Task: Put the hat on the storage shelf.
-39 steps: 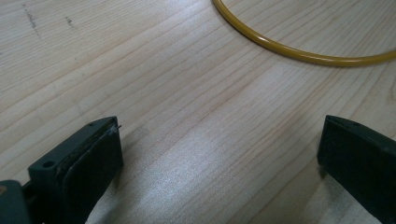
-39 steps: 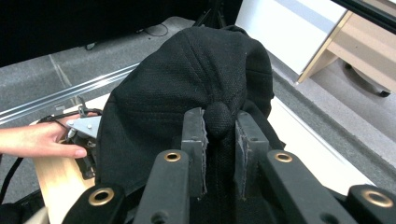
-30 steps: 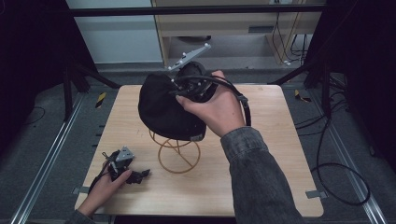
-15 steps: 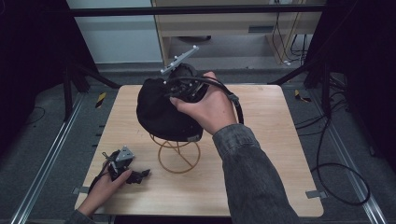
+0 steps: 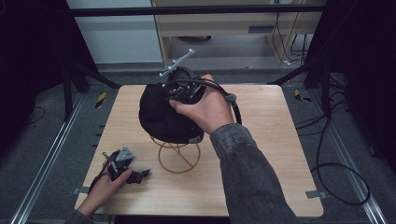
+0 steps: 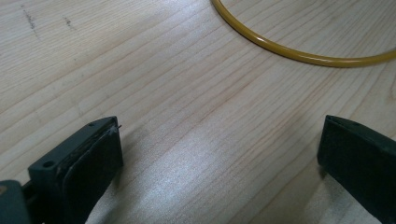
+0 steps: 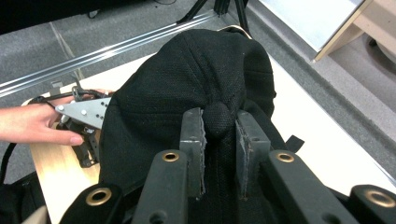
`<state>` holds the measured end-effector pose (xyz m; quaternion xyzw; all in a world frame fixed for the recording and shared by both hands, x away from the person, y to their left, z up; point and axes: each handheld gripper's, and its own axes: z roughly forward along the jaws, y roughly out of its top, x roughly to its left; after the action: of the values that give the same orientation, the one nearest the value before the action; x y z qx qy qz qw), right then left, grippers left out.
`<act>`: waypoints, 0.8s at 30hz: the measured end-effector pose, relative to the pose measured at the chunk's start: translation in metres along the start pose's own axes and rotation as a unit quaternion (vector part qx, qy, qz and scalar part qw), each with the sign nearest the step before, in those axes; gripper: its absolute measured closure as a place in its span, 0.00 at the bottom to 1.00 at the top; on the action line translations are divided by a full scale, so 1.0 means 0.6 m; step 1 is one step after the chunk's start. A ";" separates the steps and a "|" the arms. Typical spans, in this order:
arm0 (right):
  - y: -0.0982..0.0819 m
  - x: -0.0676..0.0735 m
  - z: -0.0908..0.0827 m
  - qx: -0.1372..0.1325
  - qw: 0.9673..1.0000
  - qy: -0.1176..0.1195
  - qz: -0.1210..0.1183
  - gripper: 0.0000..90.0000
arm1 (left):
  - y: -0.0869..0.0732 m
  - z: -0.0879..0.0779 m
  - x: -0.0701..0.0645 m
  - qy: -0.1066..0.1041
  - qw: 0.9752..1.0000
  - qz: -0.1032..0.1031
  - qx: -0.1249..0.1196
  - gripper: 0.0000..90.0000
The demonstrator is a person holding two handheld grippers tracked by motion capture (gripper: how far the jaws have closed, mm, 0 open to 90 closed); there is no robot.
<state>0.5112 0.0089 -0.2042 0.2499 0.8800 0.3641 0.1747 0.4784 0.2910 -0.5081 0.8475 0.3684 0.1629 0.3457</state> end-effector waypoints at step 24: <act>-0.012 0.003 0.030 0.021 1.000 0.007 0.004 0.80 | 0.000 0.000 0.000 0.000 1.000 0.002 0.000 0.00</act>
<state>0.5165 0.0156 -0.2219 0.2550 0.8876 0.3478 0.1617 0.4786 0.2911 -0.5080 0.8480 0.3671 0.1637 0.3454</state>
